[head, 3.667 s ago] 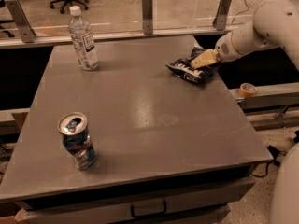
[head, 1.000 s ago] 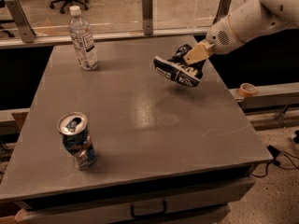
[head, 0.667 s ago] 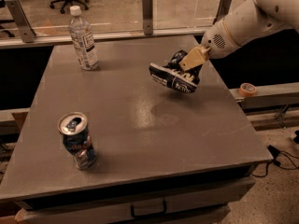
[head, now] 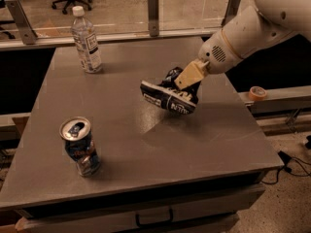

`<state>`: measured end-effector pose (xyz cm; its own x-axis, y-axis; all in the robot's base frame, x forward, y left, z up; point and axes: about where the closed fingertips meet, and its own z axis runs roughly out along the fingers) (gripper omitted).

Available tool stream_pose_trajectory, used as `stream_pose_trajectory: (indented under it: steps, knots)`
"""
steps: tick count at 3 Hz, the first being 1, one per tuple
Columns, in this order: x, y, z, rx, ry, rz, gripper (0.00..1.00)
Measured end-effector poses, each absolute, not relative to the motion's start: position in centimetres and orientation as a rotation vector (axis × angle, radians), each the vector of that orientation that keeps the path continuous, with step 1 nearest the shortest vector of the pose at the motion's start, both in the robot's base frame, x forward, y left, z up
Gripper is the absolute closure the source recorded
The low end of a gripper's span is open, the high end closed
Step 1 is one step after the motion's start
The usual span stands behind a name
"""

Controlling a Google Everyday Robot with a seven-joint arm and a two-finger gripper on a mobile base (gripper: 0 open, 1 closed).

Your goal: Move blue chip bag near redbull can

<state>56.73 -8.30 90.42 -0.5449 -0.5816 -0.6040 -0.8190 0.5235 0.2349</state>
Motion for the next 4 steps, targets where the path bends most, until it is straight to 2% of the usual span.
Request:
stream_pose_trajectory:
  steps: [3, 4]
  knots:
    - [51.2, -2.7, 88.5, -1.107, 2.323, 0.803, 1.0]
    - [49.7, -0.9, 88.1, -1.103, 2.327, 0.828, 0.82]
